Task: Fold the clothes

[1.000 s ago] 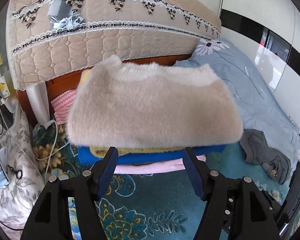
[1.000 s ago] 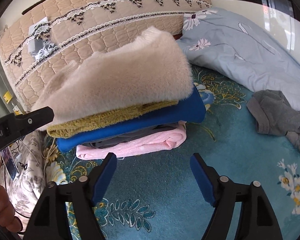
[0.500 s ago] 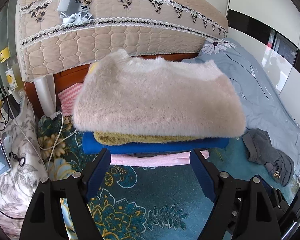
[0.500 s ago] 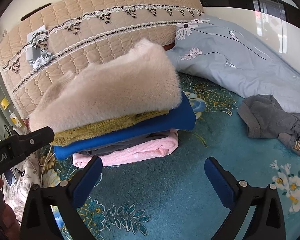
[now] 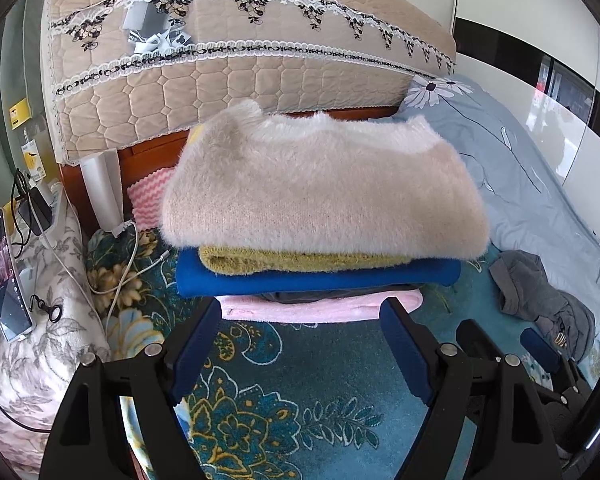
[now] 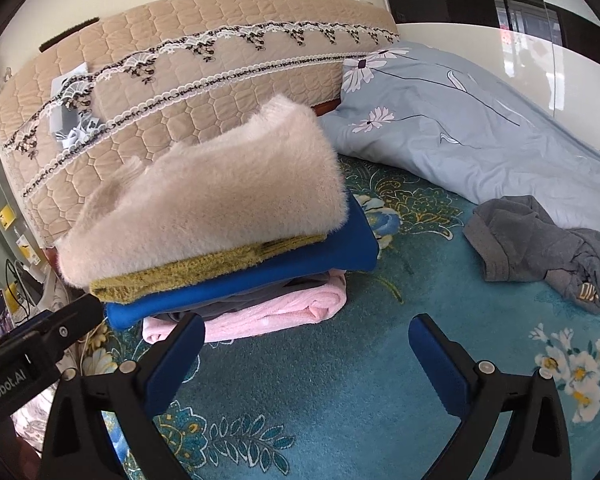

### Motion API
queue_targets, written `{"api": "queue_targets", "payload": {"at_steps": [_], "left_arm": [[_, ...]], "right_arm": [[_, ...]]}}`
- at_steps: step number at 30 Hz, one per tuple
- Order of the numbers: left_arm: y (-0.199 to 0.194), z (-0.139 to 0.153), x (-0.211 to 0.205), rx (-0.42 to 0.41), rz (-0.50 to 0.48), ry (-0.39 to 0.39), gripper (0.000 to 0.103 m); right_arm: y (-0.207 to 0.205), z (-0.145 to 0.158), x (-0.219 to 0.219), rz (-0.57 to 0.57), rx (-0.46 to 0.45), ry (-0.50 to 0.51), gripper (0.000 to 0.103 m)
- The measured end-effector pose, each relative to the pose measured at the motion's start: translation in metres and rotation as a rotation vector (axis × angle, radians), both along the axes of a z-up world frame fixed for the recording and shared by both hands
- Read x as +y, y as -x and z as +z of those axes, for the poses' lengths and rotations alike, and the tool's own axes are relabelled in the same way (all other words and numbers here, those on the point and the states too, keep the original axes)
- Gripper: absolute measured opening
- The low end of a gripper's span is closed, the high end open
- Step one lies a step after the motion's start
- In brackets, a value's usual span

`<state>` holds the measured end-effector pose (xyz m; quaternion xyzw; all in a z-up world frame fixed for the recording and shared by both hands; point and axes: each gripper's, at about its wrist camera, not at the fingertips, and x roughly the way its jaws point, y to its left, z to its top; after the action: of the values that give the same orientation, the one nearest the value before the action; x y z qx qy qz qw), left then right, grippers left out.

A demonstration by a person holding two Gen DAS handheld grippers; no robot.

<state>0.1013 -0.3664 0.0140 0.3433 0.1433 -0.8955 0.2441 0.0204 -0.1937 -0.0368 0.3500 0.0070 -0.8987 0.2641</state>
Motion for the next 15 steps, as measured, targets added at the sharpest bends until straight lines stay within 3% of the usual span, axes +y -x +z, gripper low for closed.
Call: {"api": "queue_targets", "payload": {"at_steps": [15], "left_arm": [[-0.0055, -0.0065, -0.0075, 0.008, 0.041, 0.009, 0.082]], "right_arm": [[0.0001, -0.0001, -0.0001, -0.032, 0.024, -0.04, 0.103]]}}
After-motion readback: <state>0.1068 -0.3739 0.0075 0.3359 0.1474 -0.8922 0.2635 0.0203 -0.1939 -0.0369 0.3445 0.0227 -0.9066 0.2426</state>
